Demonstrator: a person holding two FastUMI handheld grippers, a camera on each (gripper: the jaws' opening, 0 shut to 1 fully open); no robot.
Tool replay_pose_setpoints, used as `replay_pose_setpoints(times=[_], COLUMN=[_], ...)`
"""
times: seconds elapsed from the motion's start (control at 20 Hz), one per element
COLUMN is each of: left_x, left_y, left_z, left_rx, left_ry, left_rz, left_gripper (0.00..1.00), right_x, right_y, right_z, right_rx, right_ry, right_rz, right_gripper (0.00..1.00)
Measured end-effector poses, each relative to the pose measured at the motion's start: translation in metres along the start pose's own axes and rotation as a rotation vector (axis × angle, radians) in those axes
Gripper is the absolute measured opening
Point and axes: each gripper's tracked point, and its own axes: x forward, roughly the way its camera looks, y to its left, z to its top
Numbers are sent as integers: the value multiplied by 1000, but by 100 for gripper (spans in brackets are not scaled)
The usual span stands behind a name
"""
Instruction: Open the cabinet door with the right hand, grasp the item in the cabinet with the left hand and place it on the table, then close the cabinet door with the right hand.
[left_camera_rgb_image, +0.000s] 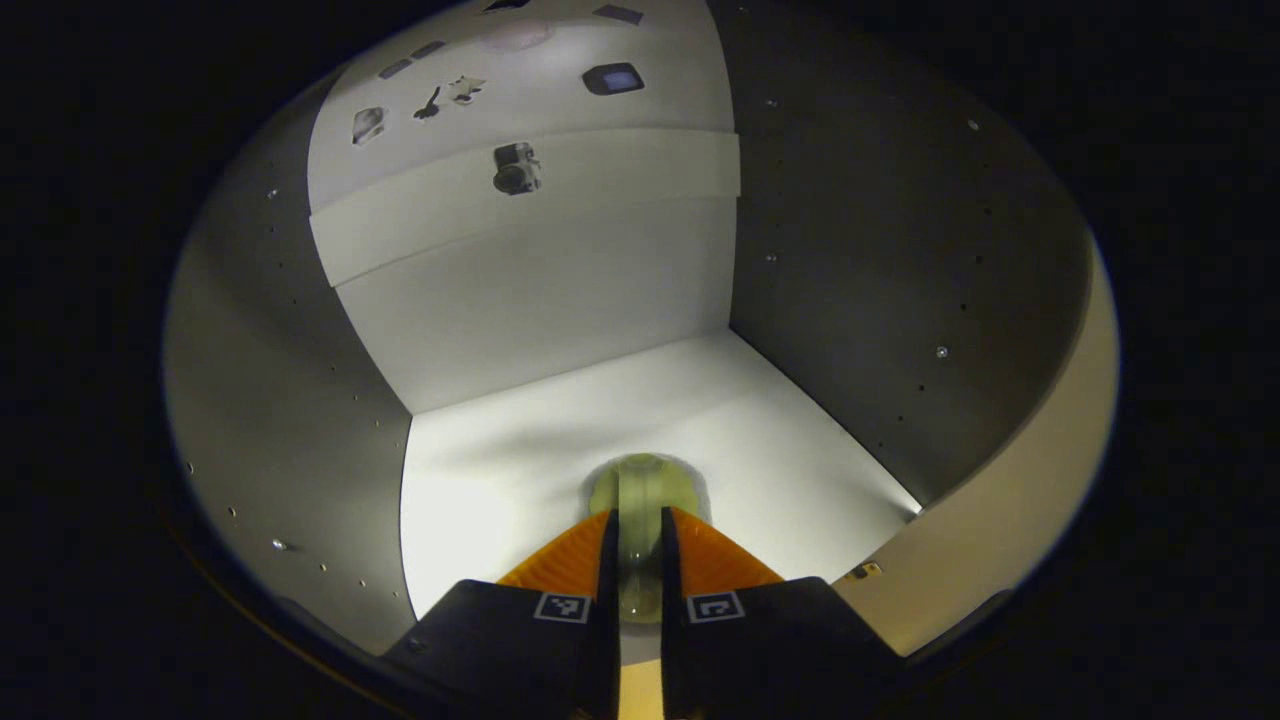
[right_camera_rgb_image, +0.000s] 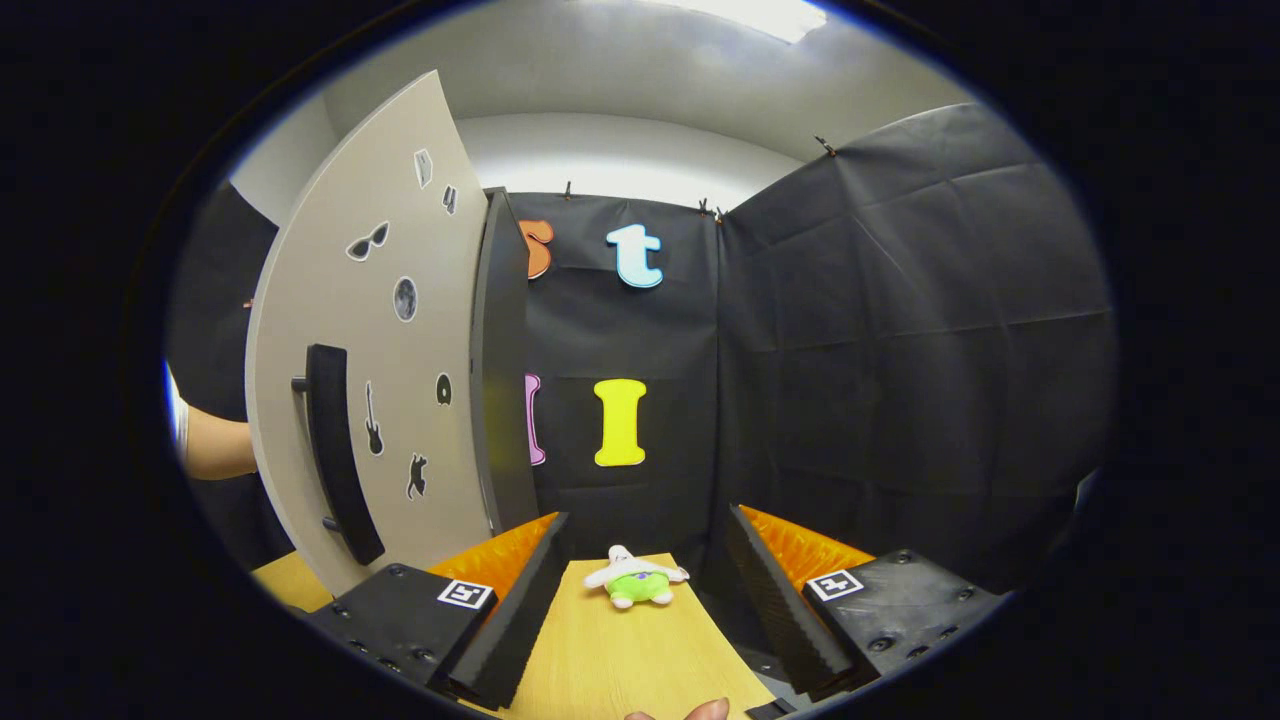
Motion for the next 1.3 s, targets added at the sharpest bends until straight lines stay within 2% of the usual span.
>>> replay_pose_setpoints(times=[0.3, 0.5, 0.75, 0.9, 1.0, 1.1, 1.3], left_x=[-51, -97, -142, -158, -158, -155, -142], left_y=[-5, -15, -27, -32, -38, -44, -53], left_z=[9, -13, -72, -119, -150, -180, -237], left_rx=[25, 20, 11, 1, -18, -42, -45], left_ry=[-93, -133, -161, -151, -145, -144, -147], left_rz=[-6, -28, -41, -29, -35, -42, 4], left_gripper=[18, 18, 18, 19, 18, 18, 17], right_x=[2, 7, 7, 14, 20, 21, 22], right_y=[9, 16, 26, 36, 38, 40, 36], right_z=[5, 12, 10, 24, 29, 25, 24], right_rx=[15, 20, 33, 33, 26, 37, 72], right_ry=[-16, -44, -26, -90, -119, -101, -89], right_rz=[12, 24, 26, 42, 37, 28, 1], right_gripper=[98, 98, 98, 98, 98, 98, 98])
